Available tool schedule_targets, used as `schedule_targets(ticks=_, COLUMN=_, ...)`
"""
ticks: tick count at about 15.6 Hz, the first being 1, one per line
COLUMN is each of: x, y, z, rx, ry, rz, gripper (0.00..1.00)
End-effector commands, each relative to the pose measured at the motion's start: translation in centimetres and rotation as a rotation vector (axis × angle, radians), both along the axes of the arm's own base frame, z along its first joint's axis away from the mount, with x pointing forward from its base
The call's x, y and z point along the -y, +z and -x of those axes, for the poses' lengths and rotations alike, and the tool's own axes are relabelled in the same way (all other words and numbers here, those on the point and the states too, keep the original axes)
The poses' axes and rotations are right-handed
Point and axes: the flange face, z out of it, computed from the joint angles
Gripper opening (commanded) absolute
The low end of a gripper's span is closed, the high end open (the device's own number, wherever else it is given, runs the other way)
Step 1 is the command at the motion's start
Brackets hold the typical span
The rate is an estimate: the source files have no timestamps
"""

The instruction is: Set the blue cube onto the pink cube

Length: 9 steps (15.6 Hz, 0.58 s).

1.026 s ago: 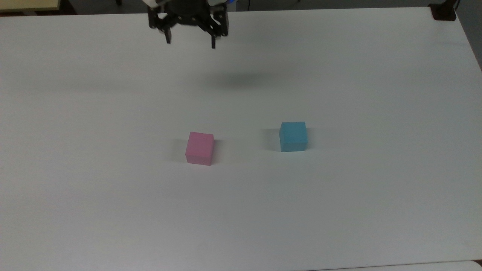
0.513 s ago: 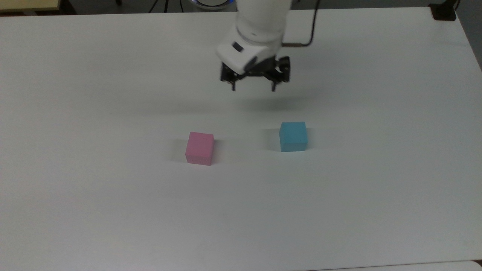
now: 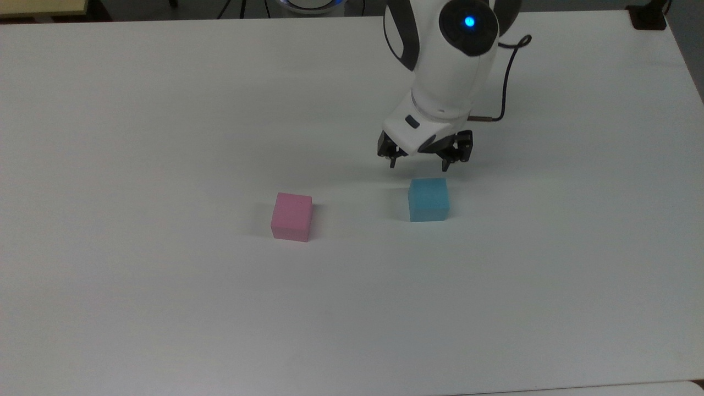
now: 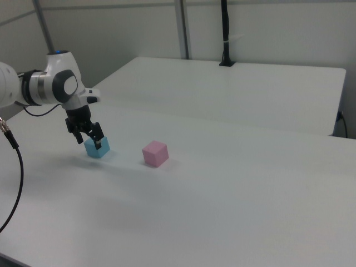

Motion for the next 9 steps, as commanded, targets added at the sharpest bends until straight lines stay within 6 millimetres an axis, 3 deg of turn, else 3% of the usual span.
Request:
schedule_targets(ticks=1, x=-0.6, y=-1.0, z=-1.9, rx=0.079, ry=-0.046, rz=-0.019, gripper=1.0)
schedule_targets(ticks=6, x=-2.3, y=-3.0, z=-2.2, rx=0.118, ry=-0.041, rz=-0.029, gripper=1.0)
schedule_targets(ticks=8, x=-2.0, y=-2.1, z=-2.3, rx=0.13, ry=-0.028, rz=-0.023, gripper=1.0)
schedule_targets(ticks=9, x=-1.5, y=-0.6, z=-2.4, rx=0.141, ry=-0.028, rz=-0.028, gripper=1.0)
